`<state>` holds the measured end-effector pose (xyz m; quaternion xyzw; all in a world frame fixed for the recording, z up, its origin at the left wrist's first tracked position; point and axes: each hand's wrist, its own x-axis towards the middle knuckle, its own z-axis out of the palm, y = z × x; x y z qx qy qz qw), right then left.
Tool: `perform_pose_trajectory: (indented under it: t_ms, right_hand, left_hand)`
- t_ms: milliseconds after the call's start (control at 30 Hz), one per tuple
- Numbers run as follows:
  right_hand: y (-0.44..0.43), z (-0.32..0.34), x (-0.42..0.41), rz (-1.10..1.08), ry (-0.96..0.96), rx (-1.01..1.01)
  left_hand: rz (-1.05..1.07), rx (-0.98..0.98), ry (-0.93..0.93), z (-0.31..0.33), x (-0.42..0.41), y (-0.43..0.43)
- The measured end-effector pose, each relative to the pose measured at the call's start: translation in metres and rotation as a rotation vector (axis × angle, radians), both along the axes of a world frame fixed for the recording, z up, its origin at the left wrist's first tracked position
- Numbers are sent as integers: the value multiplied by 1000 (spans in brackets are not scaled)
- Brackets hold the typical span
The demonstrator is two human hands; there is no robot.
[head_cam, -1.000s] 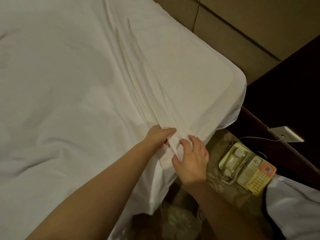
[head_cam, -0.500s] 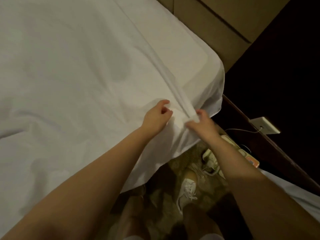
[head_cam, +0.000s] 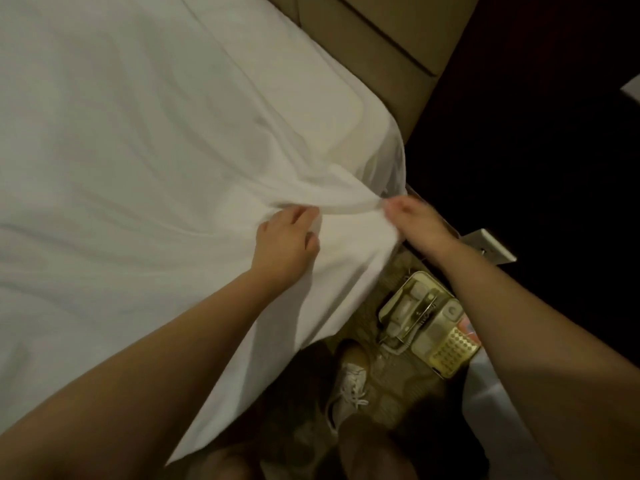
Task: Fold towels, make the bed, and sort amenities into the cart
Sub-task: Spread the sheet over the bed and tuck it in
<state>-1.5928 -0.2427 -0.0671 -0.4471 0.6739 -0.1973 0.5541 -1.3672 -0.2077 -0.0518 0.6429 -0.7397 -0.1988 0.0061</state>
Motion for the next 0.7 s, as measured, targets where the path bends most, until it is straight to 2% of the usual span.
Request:
perform_pose_trajectory:
  t_ms: [67,133,200,300,467,600,700]
  right_hand:
    - [14,-24,-1,221,107,197]
    - [28,-44,-5,330,194,272]
    - [36,-56,-5,363,227,223]
    - [35,-68,3,337,339,11]
    - [3,-72,36,196,96,-88]
    - [-17,-68,59,128,-137,9]
    - [-8,-54,60,131,-228,33]
  left_hand:
    - [-89,-3,-159,-9,2,12]
    - [-137,16,-268,-19,8,25]
    - [-161,5,-317,-27,16,34]
    - [-187,-51,-330,-33,24,39]
    - [-175,-110,-282,-31,16,31]
    - [-199,-252,-179,-26,14,12]
    - [-214,-393,-118,-15,4,-11]
